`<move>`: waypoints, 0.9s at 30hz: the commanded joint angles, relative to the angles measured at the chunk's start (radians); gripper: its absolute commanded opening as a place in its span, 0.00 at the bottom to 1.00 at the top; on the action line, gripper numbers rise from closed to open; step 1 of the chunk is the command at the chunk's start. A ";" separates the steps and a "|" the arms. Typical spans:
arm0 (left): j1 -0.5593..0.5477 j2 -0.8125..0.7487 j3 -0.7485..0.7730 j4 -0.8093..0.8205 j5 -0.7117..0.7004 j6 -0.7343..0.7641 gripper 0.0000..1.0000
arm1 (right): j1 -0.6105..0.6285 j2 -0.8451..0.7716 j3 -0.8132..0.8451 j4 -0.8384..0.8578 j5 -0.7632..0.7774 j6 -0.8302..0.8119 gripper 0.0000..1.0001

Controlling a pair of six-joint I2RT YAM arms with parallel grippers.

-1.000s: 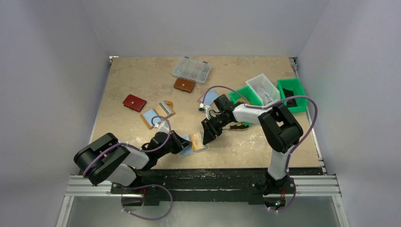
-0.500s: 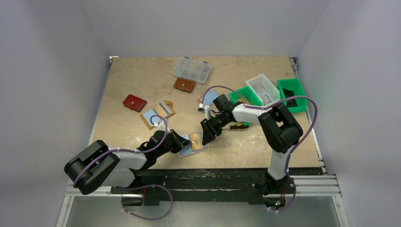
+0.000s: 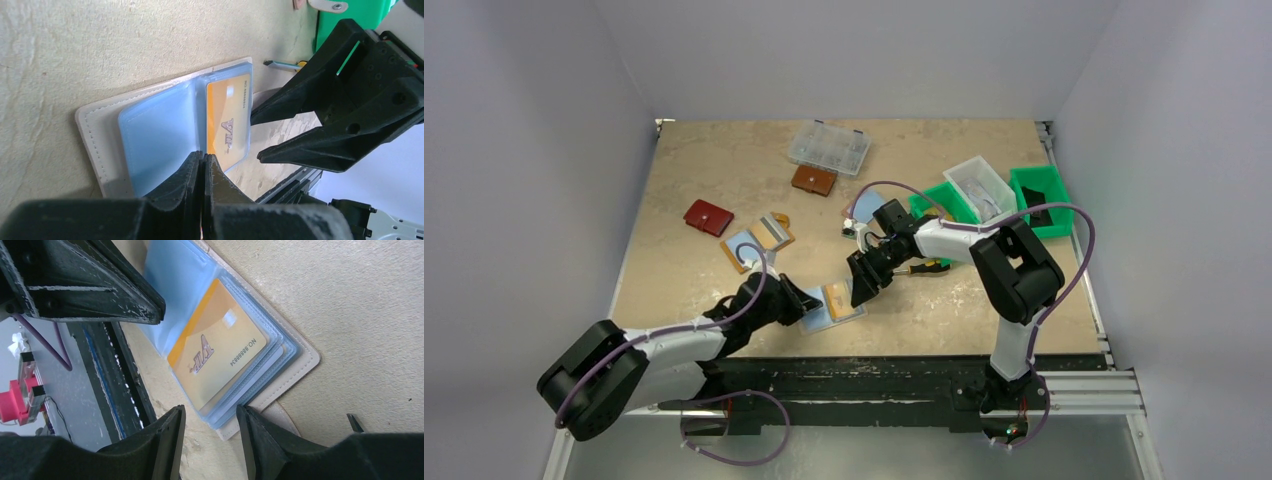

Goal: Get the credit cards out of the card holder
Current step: Remove the credit card from the card holder.

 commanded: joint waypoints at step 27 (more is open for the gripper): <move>0.022 0.248 0.034 0.217 0.140 0.155 0.23 | -0.002 0.027 0.018 0.014 0.084 -0.017 0.43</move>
